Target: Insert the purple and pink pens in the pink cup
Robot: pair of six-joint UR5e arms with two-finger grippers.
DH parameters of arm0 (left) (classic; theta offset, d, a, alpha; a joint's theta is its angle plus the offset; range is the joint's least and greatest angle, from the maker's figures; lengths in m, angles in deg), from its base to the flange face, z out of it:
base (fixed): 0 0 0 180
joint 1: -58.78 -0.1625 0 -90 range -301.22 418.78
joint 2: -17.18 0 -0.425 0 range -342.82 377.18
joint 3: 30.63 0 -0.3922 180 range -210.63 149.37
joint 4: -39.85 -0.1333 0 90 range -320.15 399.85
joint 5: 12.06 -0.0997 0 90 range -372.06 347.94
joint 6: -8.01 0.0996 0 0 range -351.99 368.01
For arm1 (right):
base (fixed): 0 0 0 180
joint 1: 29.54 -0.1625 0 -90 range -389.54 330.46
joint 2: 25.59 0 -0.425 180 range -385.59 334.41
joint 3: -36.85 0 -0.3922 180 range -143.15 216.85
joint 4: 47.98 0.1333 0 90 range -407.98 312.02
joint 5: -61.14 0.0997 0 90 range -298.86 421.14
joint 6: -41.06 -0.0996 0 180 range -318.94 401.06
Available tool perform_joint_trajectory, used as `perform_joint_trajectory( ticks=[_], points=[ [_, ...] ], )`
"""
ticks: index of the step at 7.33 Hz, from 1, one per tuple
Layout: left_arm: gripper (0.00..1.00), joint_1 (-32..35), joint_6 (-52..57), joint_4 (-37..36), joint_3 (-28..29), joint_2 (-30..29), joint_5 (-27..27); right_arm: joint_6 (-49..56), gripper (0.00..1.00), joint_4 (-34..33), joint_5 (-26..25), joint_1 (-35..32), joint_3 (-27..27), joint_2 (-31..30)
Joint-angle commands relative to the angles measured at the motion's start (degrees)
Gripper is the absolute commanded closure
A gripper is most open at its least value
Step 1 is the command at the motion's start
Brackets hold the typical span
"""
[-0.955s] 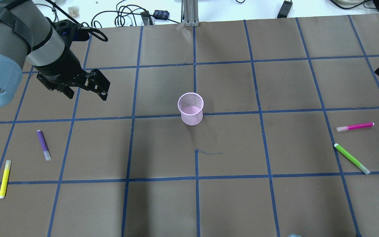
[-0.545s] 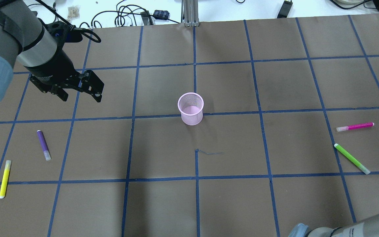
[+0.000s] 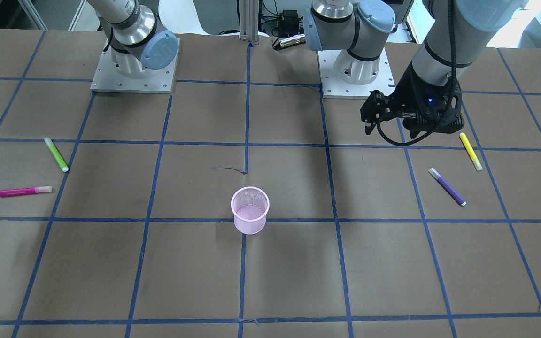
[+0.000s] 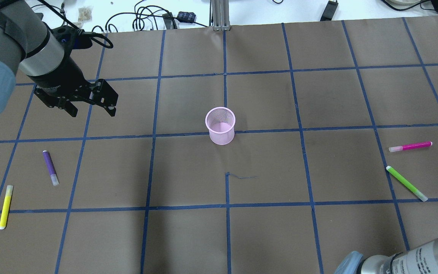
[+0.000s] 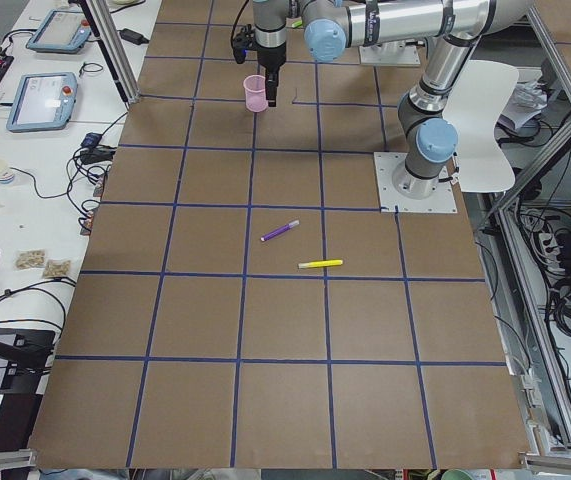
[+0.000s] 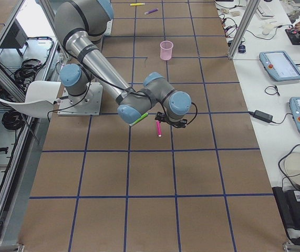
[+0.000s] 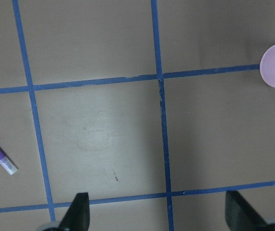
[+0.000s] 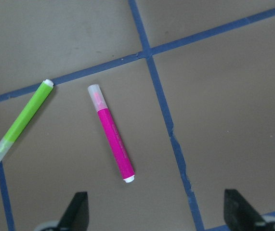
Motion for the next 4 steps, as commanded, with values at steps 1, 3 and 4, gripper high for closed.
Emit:
perform_joint_trajectory(
  ticks=[1, 3, 4],
  points=[
    [0.0, -7.4, -1.0, -2.9, 0.3, -2.1, -0.2, 16.2, 0.0, -0.6, 0.1, 0.7, -3.8, 0.6],
    [0.0, -14.3, -0.2, -3.0, 0.3, -4.4, 0.2, 27.2, 0.02, -0.1, 3.4, 0.7, -6.2, 1.4],
    [0.0, -17.7, 1.0, -5.3, -0.2, -5.4, -0.1, 27.1, 0.06, -0.2, 4.7, 0.7, -6.3, 3.1]
  ],
)
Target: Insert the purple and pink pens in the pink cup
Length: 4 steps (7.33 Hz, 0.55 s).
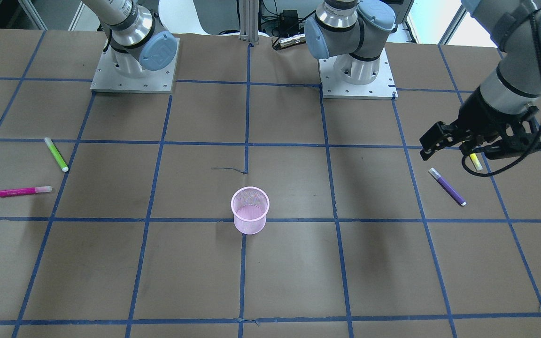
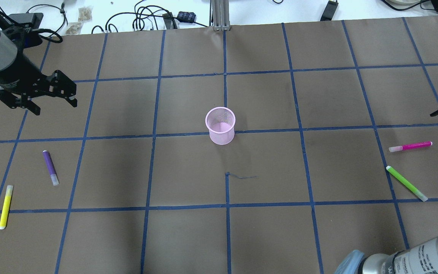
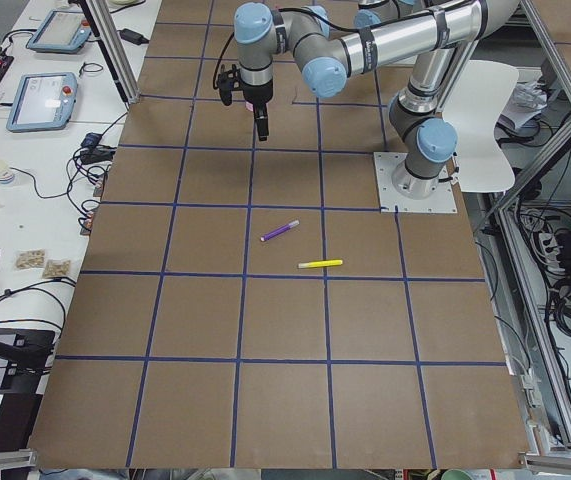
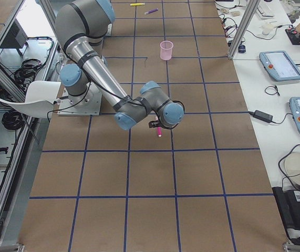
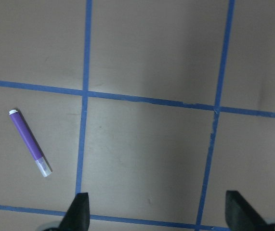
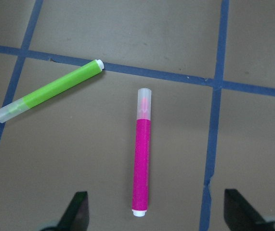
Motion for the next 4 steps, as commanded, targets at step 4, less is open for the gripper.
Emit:
perform_joint_trajectory(
  ticks=[4],
  points=[
    [0.0, -13.9, 4.1, -12.0, -3.5, -10.9, -0.3, 2.8, 0.05, -0.3, 2.3, 0.0, -0.7, 5.5]
  ],
)
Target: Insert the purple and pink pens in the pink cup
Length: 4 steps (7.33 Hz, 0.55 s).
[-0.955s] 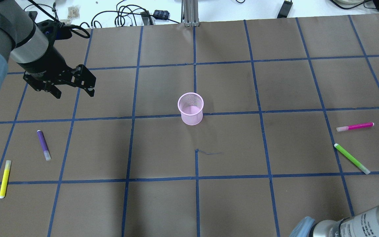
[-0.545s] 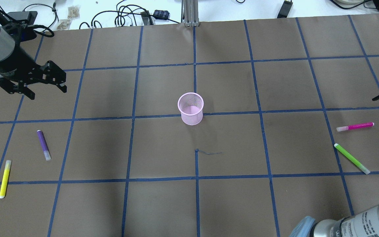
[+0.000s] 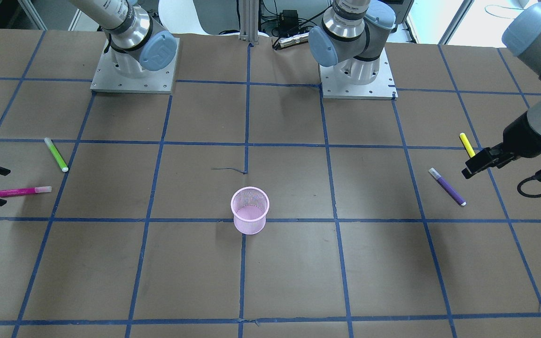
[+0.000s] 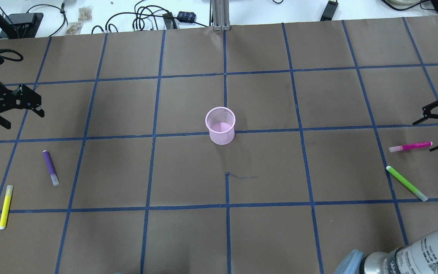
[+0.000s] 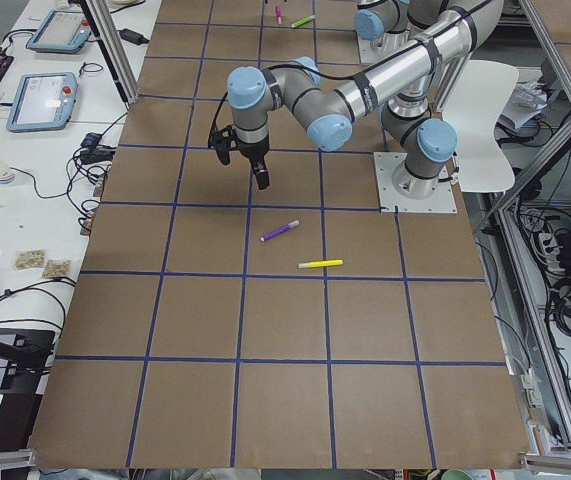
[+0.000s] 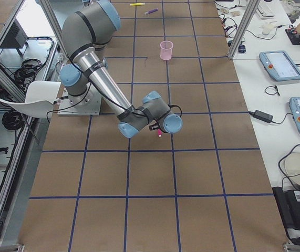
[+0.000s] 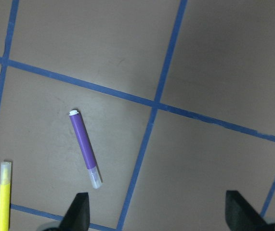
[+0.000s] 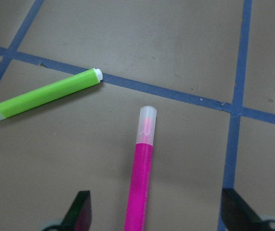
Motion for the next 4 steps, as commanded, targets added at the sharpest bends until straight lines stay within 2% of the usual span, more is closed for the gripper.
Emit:
perform_joint_trajectory(
  ticks=[1, 2, 4],
  points=[
    [0.0, -2.9, 0.8, -9.3, -2.4, -6.3, -0.8, 0.4, 0.05, -0.7, 0.1, 0.1, 0.4, 2.3],
    [0.0, -3.6, 0.8, -11.9, -3.6, -7.8, -2.2, 0.4, 0.05, -0.8, 0.1, 0.4, 0.4, 2.7],
    [0.0, -3.8, 0.1, -12.8, -3.9, -11.2, -2.1, 0.6, 0.06, -0.8, 0.1, 0.8, 0.4, 3.0]
  ],
)
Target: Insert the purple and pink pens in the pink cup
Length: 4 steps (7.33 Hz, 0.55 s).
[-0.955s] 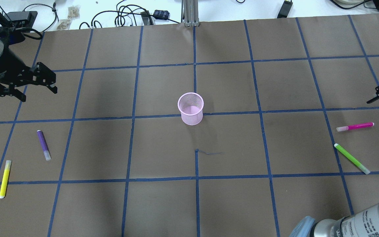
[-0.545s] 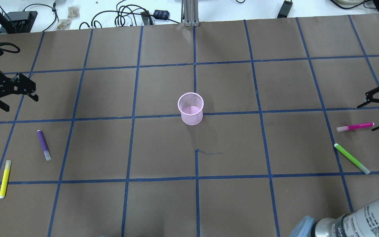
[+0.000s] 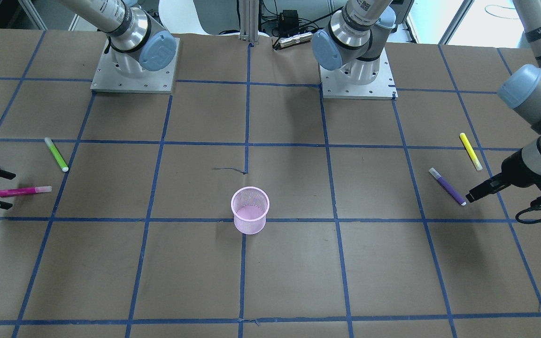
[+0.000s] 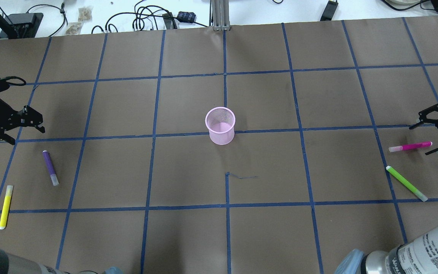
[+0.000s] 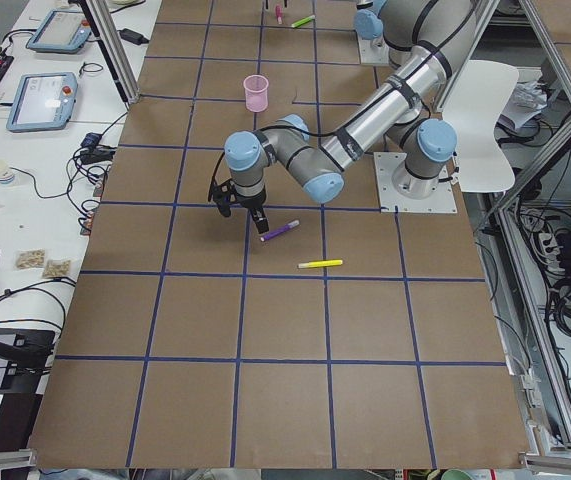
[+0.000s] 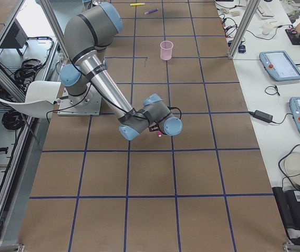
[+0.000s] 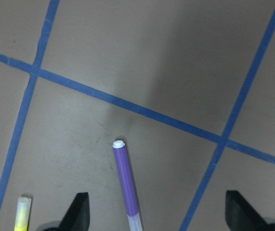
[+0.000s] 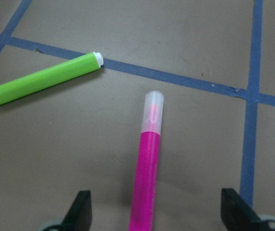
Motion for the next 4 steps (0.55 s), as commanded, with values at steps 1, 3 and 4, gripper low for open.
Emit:
perform_joint_trajectory(
  ticks=[1, 3, 4],
  points=[
    [0.0, -0.2, 0.1, -2.3, -0.2, -3.5, -0.2, 0.1, 0.12, -0.1, 0.3, 0.3, -0.1, 0.2],
    [0.0, -0.2, -0.8, -2.6, -0.2, -5.2, -0.1, 0.4, 0.28, -0.1, 0.3, 0.3, -0.1, 0.2],
    [0.02, -0.2, -0.7, -3.2, -0.2, -6.2, 0.0, 0.5, 0.39, -0.1, 0.2, 0.3, -0.1, 0.2]
  ],
)
